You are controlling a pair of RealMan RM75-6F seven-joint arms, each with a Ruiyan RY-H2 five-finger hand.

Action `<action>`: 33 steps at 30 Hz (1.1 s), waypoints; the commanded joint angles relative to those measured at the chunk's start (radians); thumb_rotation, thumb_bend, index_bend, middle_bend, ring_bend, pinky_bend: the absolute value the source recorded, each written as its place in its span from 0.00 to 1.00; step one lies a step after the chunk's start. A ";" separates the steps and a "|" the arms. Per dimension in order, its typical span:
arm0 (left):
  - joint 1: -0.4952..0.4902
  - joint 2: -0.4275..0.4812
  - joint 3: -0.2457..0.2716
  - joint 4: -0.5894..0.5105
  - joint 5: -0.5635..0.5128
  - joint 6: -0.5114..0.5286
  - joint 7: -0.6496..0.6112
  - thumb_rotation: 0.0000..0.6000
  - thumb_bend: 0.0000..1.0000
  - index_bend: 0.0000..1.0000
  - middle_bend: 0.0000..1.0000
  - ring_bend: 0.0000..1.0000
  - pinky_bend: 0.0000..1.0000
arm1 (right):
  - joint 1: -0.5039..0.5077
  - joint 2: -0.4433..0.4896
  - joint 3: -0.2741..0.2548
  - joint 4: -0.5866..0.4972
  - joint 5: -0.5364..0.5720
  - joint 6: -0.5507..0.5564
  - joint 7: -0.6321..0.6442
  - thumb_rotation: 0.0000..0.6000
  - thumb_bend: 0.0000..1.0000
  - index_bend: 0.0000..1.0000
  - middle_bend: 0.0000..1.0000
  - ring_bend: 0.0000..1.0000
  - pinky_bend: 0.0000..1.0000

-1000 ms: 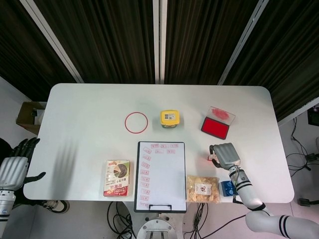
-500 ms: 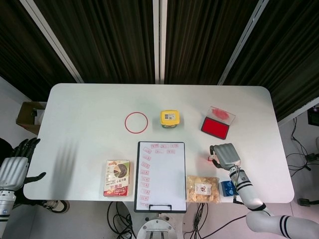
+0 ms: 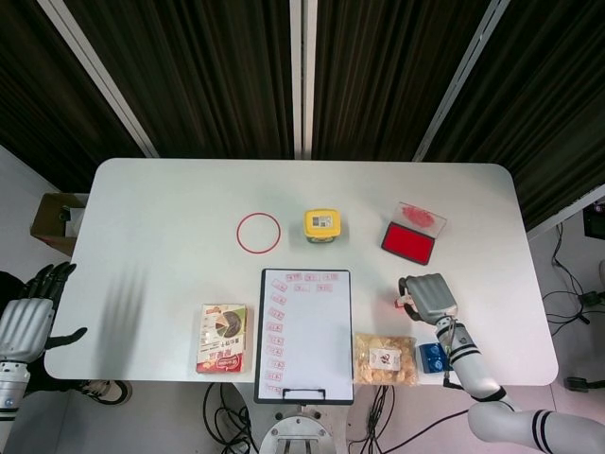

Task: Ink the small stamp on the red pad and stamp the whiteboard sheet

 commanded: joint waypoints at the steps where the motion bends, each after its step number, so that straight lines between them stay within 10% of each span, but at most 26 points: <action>1: 0.000 0.000 0.000 0.000 0.000 0.000 0.000 1.00 0.00 0.05 0.06 0.05 0.16 | -0.001 0.002 0.000 -0.001 -0.001 0.001 0.001 1.00 0.32 0.48 0.45 0.96 1.00; 25: 0.000 0.006 0.002 -0.010 0.004 0.003 0.009 1.00 0.00 0.05 0.06 0.05 0.16 | -0.019 0.147 -0.049 -0.130 -0.056 0.005 -0.011 1.00 0.22 0.08 0.30 0.94 1.00; 33: 0.004 0.017 0.001 -0.027 0.008 0.016 0.020 1.00 0.00 0.05 0.06 0.05 0.16 | -0.140 0.331 -0.089 -0.238 -0.255 0.219 0.150 1.00 0.18 0.03 0.27 0.90 1.00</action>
